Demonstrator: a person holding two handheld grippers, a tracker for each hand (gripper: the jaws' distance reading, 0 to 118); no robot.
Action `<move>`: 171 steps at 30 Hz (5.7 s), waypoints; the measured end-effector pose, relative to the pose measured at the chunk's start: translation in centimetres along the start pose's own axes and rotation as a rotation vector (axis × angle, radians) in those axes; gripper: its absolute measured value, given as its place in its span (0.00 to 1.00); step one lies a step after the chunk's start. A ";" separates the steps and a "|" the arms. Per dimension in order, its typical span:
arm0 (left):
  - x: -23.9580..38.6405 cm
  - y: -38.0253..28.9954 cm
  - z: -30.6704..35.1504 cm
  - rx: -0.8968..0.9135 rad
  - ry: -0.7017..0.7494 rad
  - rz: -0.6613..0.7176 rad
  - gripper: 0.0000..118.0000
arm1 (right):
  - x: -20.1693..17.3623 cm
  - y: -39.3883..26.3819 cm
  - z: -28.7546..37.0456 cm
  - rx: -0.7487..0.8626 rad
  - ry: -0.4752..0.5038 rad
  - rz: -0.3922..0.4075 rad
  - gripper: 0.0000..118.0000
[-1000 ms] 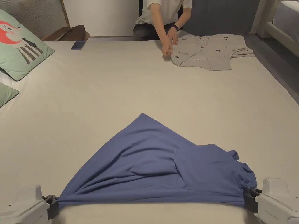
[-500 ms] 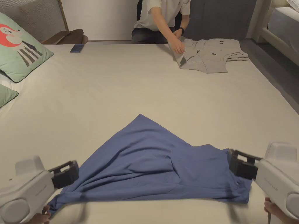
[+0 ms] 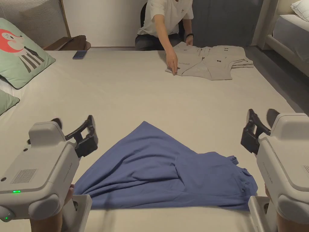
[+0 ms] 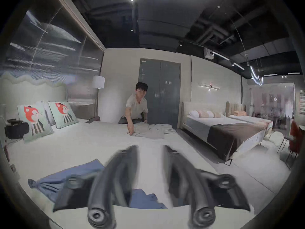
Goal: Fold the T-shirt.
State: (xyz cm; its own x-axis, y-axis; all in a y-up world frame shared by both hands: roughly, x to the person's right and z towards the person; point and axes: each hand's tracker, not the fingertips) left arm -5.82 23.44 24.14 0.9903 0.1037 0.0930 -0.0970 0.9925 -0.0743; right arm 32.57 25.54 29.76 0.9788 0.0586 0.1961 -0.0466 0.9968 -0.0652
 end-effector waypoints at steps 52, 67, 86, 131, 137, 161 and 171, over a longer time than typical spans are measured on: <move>-8.4 -13.7 -0.5 -0.712 0.069 -0.018 0.06 | 3.4 -6.0 -0.5 -0.263 -0.033 -0.046 0.01; -8.3 -12.5 -0.8 -0.698 0.054 -0.005 0.06 | 2.8 -17.7 -0.5 -0.709 -0.025 -0.158 0.90; -8.6 -11.2 -0.6 -0.657 0.057 0.050 0.06 | 3.2 -14.4 -0.2 -0.576 0.025 -0.142 0.01; -4.4 13.1 -37.2 -0.194 0.159 -0.141 0.05 | -1.8 8.1 -36.7 -0.112 0.054 0.168 0.01; -6.2 1.0 -35.2 -0.429 0.157 -0.089 0.05 | -1.6 -2.5 -35.8 -0.365 0.098 0.139 0.02; -10.5 -12.5 -8.5 -0.726 0.119 0.017 0.05 | 4.3 -15.7 -9.5 -0.708 0.154 -0.147 0.02; -10.1 -14.5 -4.0 -0.762 0.137 0.013 0.05 | 4.8 -19.5 -4.4 -0.761 0.122 -0.202 0.02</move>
State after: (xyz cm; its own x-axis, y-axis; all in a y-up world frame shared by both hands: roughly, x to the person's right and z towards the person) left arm -14.07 7.72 20.34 0.9979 0.0567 -0.0326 -0.0622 0.6677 -0.7418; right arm 39.04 6.20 27.71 0.9709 -0.1696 0.1693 0.2396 0.6738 -0.6990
